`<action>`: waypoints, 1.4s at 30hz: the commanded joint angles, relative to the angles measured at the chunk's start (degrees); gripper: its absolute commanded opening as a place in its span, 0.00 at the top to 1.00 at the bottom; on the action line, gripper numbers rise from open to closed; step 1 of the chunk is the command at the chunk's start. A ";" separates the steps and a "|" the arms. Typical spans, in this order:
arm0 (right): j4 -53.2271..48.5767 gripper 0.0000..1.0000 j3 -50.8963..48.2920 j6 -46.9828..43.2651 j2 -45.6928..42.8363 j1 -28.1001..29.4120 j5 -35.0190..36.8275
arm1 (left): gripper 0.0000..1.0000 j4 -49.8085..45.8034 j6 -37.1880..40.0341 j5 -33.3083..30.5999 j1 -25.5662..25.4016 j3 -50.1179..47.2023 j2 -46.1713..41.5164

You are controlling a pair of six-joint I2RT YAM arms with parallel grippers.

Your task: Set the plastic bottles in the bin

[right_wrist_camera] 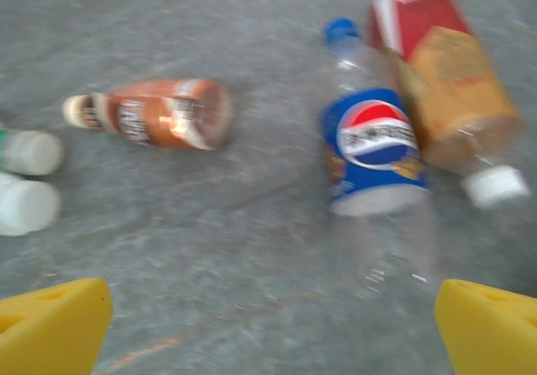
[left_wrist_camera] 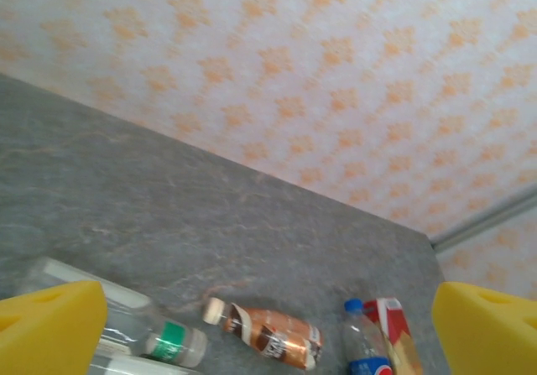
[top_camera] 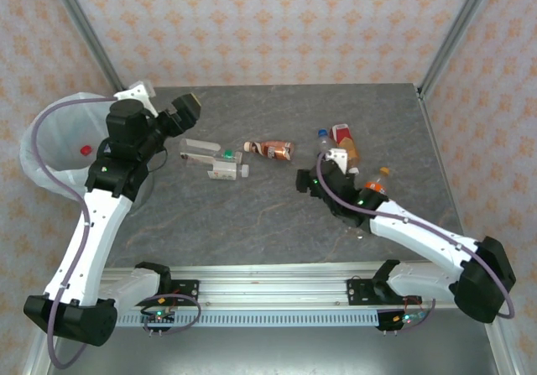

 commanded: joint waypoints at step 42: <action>-7.36 0.11 -17.63 16.77 2.51 -21.40 -16.34 | 0.00 8.32 3.52 4.82 -2.16 -4.90 3.79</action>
